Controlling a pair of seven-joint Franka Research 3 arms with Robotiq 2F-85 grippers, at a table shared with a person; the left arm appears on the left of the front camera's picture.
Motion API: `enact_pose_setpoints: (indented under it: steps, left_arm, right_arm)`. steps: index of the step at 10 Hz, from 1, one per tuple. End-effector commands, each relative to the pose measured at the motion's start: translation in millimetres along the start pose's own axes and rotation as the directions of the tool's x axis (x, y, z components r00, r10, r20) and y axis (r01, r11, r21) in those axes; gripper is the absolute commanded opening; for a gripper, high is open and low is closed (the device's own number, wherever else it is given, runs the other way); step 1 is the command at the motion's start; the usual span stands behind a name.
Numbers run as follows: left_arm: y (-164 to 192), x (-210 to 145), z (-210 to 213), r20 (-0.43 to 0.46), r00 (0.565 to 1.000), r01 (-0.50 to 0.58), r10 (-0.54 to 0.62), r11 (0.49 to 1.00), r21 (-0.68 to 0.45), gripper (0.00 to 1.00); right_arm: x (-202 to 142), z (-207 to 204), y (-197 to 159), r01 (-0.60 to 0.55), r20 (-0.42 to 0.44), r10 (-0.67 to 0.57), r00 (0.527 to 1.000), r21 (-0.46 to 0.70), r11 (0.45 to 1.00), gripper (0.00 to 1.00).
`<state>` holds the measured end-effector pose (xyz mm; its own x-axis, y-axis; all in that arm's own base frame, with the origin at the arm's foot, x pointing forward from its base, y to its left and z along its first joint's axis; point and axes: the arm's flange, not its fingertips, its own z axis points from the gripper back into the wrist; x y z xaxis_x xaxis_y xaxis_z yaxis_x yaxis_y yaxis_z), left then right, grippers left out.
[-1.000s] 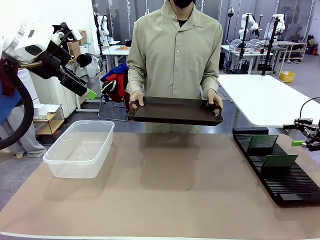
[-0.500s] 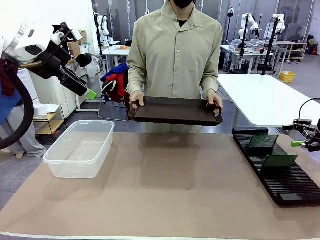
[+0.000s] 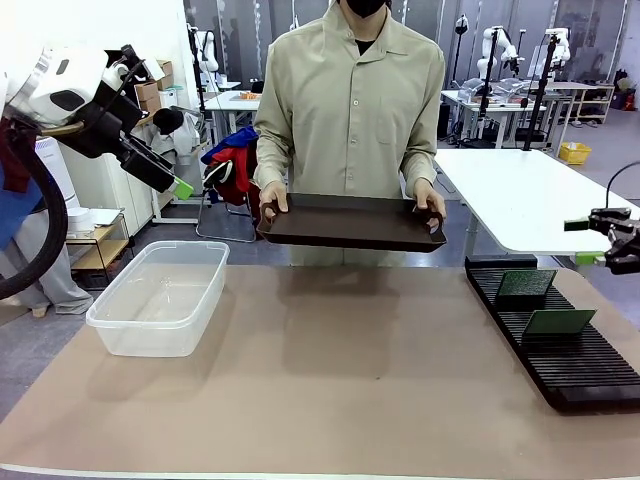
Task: Sort PCBs into racks and boxes based on the side picked up.
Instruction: If the short side of the Blank PCB is picked up, insert it into the PCB Rack ; if the long side is picked up, place it in the Organizing box.
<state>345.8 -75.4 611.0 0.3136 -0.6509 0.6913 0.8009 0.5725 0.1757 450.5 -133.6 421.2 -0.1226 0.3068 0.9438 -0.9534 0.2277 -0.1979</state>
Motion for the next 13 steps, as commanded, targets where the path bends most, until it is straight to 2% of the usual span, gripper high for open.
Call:
enact_pose_setpoints:
  steps: [1,3,4,6,8,10,11,13]
  left_arm:
    - [2,-2,0,-0.002,1.000,-0.004,0.004,1.000,-0.008,1.00]
    - [2,-2,0,-0.002,1.000,-0.004,0.004,1.000,-0.008,1.00]
    - [2,-2,0,-0.002,1.000,-0.004,0.004,1.000,-0.008,1.00]
    - [2,-2,0,-0.002,1.000,-0.004,0.004,1.000,-0.008,1.00]
    - [2,-2,0,-0.002,1.000,-0.004,0.004,1.000,-0.008,1.00]
    - [2,-2,0,-0.002,1.000,-0.004,0.004,1.000,-0.008,1.00]
    - [2,-2,0,-0.002,1.000,-0.004,0.004,1.000,-0.008,1.00]
    - [2,-2,0,-0.002,1.000,-0.004,0.004,1.000,-0.008,1.00]
  right_arm:
    - [47,-9,22,0.069,-0.152,-0.084,0.985,-0.098,0.993,1.00]
    - [87,-4,31,0.116,-0.266,-0.154,0.951,-0.153,0.981,1.00]
    - [103,-2,40,0.169,-0.326,-0.194,0.925,-0.104,0.980,1.00]
    - [132,12,42,0.222,-0.371,-0.217,0.903,-0.030,0.975,1.00]
    - [152,26,51,0.270,-0.359,-0.233,0.904,0.054,0.961,1.00]
    - [172,41,54,0.238,-0.300,-0.208,0.931,0.066,0.969,1.00]
    - [174,46,57,0.203,-0.289,-0.176,0.941,0.065,0.977,1.00]
    - [163,35,58,0.237,-0.323,-0.205,0.924,0.063,0.969,1.00]
